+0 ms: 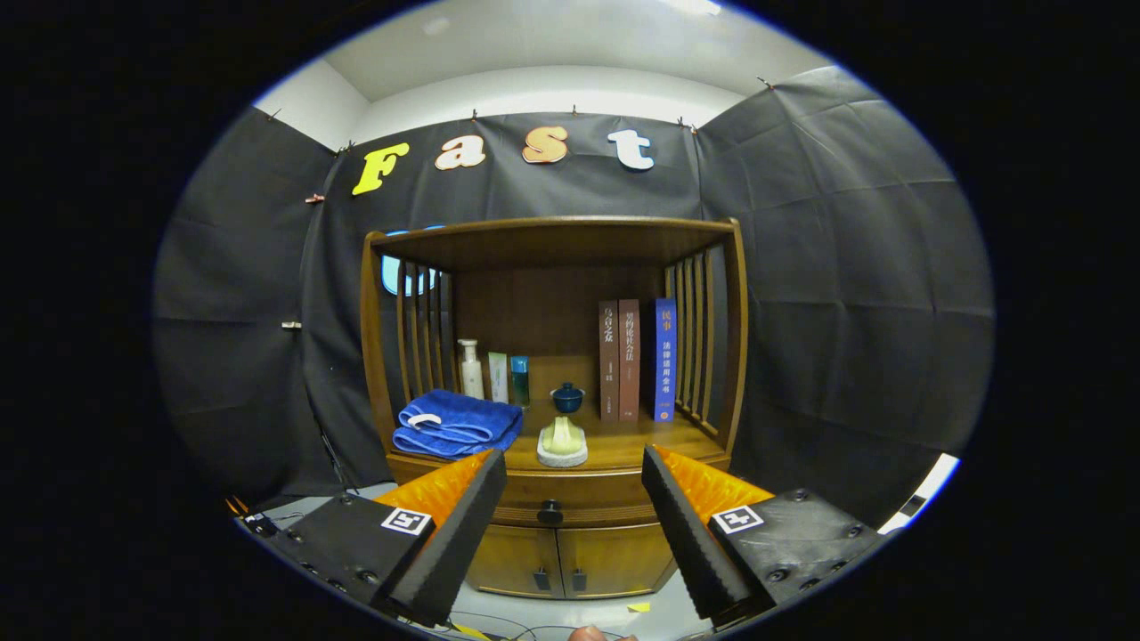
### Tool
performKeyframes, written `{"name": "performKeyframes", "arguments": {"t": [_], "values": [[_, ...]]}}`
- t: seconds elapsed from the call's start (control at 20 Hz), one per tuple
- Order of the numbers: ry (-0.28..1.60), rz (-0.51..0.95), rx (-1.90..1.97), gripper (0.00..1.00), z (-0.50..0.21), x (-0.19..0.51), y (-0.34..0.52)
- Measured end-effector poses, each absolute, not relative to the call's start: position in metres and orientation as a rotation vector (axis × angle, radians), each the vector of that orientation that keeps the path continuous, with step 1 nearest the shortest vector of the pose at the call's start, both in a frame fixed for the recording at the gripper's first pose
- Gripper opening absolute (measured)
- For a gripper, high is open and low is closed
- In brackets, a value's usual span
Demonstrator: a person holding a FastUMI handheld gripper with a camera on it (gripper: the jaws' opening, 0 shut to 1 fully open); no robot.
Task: Pull open the drawer, take out the items inside it, and place them on the countertop above the cabinet.
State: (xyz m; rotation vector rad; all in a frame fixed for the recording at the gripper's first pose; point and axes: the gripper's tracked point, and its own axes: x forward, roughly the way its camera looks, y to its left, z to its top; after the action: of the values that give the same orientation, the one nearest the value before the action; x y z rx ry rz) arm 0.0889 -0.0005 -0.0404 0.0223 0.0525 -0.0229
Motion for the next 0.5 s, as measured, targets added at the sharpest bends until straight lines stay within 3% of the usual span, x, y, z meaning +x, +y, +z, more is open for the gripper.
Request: {"name": "performKeyframes", "arguments": {"t": [0.5], "values": [[0.057,0.019,0.079,0.99,-0.018,0.078,-0.003]]}}
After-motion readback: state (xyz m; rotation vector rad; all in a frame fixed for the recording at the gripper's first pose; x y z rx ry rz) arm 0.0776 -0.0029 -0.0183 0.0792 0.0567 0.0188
